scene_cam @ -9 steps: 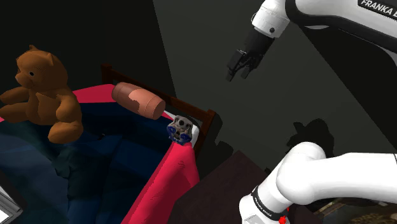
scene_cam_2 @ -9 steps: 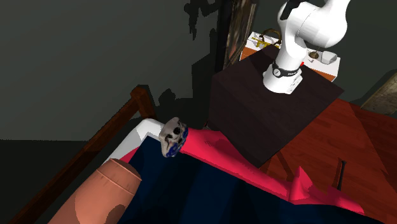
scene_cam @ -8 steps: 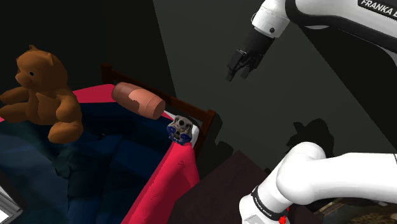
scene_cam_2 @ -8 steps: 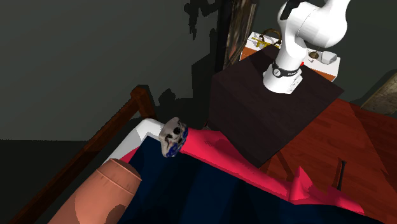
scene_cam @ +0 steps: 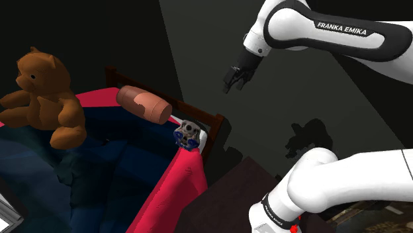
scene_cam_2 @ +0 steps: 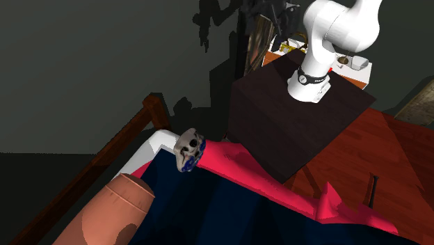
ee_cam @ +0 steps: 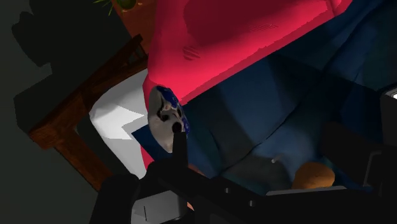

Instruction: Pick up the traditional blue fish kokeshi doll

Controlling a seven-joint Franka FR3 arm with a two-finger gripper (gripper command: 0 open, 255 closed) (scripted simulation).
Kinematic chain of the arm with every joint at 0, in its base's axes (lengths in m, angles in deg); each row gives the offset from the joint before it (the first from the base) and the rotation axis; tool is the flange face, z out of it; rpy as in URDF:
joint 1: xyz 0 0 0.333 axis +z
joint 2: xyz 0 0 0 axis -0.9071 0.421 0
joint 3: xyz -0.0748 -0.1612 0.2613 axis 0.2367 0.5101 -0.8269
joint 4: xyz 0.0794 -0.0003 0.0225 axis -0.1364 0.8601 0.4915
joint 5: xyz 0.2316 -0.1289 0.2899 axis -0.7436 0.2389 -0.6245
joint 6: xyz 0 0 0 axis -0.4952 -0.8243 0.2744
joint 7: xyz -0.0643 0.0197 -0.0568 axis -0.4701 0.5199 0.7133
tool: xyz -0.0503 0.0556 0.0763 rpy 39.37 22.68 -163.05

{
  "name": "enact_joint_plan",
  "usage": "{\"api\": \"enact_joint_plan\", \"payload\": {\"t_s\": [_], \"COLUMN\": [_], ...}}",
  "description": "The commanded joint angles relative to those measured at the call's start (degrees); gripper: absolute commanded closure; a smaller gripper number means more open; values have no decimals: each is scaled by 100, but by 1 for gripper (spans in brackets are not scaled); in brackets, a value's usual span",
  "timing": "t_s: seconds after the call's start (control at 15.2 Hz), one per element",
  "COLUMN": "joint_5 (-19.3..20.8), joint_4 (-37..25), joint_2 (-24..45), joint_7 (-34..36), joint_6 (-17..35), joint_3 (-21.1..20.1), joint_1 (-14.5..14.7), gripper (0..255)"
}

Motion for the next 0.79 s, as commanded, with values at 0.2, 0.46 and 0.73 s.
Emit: {"api": "enact_joint_plan", "payload": {"t_s": [0.2,0.46,0.73], "joint_5": [-44,-146,-343], "joint_4": [147,111,-59], "joint_2": [792,1534,2355], "joint_7": [-435,-833,-1275], "joint_6": [872,1506,2070], "joint_3": [262,480,675], "joint_1": [41,86,142], "gripper": [0,0,0]}}
